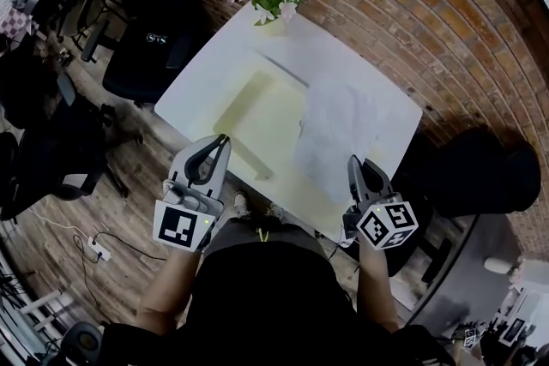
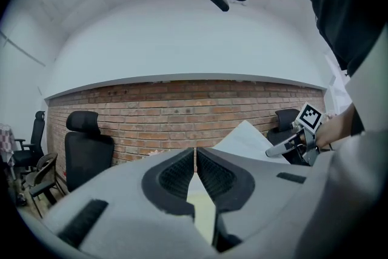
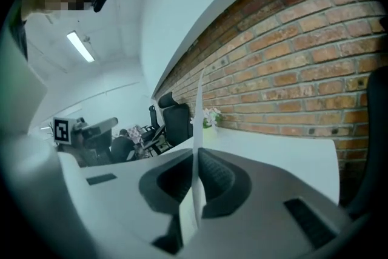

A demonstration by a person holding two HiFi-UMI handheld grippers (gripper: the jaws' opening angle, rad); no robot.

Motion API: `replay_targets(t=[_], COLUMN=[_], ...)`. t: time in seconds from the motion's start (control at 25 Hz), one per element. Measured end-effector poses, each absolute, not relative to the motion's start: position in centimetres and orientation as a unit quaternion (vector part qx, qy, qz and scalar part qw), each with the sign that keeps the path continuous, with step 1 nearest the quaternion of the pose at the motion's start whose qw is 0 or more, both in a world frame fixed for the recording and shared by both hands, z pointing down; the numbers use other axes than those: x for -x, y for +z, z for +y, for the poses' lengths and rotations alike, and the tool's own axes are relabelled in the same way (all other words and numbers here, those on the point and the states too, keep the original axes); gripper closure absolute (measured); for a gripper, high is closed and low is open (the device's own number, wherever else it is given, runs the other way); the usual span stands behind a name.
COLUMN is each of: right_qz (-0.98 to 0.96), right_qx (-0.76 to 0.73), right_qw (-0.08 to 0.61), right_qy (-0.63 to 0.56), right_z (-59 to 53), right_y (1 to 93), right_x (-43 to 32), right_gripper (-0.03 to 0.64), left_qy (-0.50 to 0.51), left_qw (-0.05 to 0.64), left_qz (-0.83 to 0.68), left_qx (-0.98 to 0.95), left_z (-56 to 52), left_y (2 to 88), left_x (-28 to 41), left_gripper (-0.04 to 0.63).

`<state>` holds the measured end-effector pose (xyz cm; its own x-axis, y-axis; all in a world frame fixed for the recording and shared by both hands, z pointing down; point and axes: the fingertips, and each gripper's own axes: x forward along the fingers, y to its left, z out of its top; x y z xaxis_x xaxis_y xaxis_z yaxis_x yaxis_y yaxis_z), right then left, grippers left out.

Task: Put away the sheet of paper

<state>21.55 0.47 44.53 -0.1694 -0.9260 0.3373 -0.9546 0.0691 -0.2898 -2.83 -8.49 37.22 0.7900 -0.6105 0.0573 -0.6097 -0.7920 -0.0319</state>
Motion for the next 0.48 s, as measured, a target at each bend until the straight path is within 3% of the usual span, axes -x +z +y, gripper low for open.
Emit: replay_targets(t=[0.48], right_qz=[-0.676], right_qx=[-0.663], right_qw=[0.081], right_qy=[0.309], right_z=[1.9], right_y=[53.8], right_x=[-23.5], right_gripper=[0.603], left_qy=[-0.048], left_qw=[0.003], left_qz=[0.333], left_qx=[0.942], left_z=[-8.6], left_y=[37.9], left_x=[3.4], left_gripper=[0.561])
